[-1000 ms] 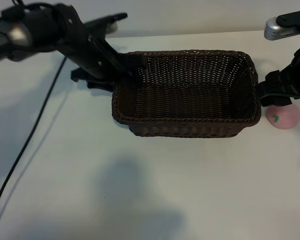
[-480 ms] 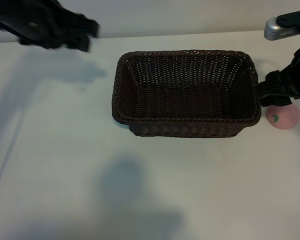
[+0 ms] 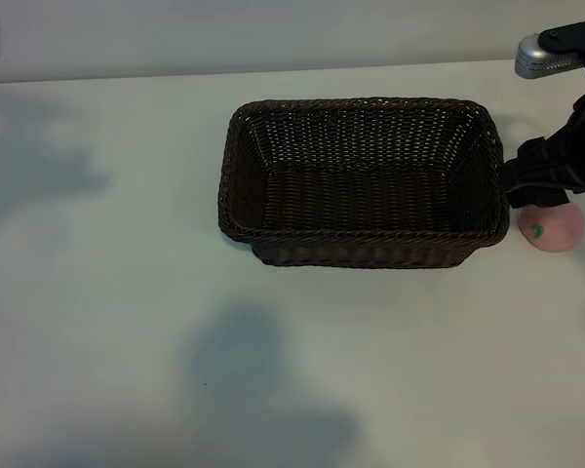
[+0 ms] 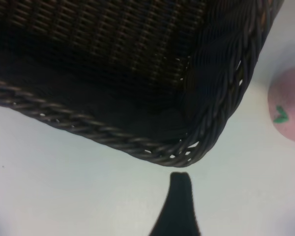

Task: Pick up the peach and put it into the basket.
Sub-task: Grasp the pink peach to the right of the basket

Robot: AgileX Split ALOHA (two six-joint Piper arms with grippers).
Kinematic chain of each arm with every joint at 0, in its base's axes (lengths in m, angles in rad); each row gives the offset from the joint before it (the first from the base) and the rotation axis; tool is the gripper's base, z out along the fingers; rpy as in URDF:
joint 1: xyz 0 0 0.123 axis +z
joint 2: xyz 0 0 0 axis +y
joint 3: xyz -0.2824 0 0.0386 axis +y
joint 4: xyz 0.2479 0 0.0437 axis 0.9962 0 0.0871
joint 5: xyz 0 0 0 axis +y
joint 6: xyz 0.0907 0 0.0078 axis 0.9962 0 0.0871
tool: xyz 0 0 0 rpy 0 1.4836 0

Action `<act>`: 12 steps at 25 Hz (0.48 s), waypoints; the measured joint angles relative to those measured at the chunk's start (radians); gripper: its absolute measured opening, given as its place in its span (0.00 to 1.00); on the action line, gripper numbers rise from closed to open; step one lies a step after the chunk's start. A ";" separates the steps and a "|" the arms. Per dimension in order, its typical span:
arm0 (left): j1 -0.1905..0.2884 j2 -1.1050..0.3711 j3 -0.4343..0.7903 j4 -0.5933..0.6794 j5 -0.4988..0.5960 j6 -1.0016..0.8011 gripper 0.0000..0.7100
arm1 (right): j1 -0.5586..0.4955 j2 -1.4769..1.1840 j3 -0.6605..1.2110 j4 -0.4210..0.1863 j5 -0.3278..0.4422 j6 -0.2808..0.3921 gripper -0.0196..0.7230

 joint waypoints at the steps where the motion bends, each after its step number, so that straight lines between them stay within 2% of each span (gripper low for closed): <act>1: 0.000 -0.054 0.032 0.021 0.001 -0.010 0.84 | 0.000 0.000 0.000 0.000 0.000 0.000 0.82; 7: 0.000 -0.351 0.229 0.077 0.010 -0.068 0.84 | 0.000 0.000 0.000 0.000 0.000 0.000 0.82; 12: 0.000 -0.540 0.329 0.073 0.047 -0.070 0.84 | 0.000 0.000 0.000 0.000 0.000 0.000 0.82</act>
